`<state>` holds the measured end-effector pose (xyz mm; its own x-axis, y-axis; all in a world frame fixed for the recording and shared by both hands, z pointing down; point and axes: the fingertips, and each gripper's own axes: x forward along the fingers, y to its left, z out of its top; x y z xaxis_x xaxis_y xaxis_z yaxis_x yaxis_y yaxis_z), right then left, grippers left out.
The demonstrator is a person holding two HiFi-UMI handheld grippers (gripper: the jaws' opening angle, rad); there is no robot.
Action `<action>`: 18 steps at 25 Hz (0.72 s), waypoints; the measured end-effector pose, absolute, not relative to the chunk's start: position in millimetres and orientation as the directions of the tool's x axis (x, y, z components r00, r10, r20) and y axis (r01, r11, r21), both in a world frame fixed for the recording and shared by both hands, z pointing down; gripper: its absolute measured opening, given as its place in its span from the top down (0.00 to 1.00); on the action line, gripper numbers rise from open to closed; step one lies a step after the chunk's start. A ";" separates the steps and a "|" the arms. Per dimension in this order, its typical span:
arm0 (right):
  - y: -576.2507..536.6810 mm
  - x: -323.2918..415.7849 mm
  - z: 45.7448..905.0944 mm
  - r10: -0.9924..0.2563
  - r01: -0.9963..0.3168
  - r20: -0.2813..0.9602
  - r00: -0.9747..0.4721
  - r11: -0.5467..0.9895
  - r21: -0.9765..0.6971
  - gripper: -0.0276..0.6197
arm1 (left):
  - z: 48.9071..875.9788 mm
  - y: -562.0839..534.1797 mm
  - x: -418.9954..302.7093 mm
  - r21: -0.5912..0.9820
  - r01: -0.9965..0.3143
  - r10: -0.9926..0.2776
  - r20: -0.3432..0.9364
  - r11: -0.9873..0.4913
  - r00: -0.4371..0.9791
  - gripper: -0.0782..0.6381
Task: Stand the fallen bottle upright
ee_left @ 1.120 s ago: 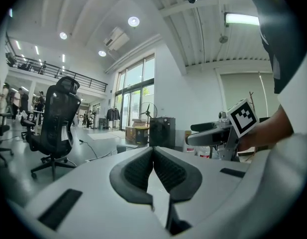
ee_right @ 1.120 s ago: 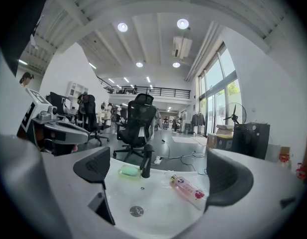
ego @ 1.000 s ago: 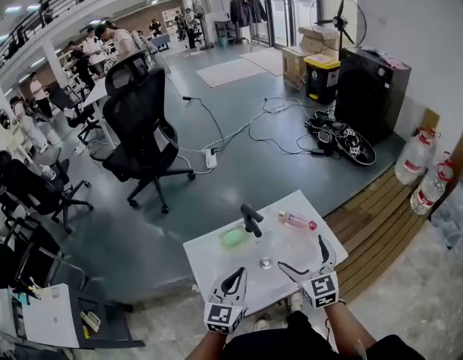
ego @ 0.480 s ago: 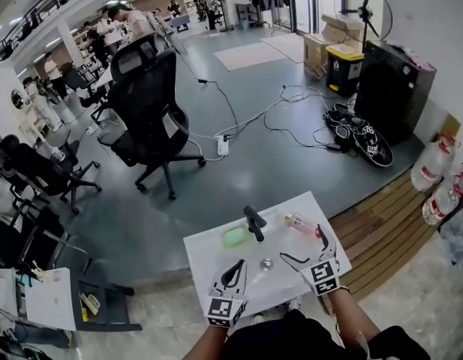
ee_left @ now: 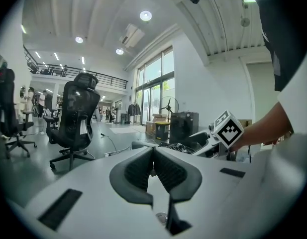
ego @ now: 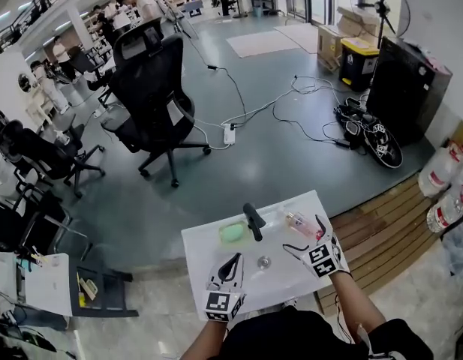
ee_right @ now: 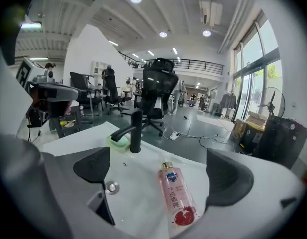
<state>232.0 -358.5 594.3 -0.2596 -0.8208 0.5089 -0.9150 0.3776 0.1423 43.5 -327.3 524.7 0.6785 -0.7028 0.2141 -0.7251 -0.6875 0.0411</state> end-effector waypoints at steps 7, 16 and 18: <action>-380.1 245.6 649.9 -0.687 -0.865 0.668 -0.286 0.486 0.129 0.03 | 539.7 -342.4 45.2 0.056 -0.773 -0.745 0.229 -0.632 0.626 0.87; -396.2 265.0 710.1 -0.507 -0.798 0.806 -0.306 0.598 0.073 0.03 | 560.6 -363.2 44.4 0.056 -0.835 -0.798 0.265 -0.548 0.542 0.87; -401.1 269.1 720.8 -0.480 -0.783 0.820 -0.310 0.618 0.066 0.03 | 558.9 -369.4 45.6 0.067 -0.853 -0.819 0.253 -0.517 0.516 0.87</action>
<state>269.1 -401.1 720.8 -0.3104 -0.4802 0.8204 -0.7832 0.6183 0.0656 45.6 -369.4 558.9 0.5158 -0.8186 0.2528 -0.8533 -0.5171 0.0665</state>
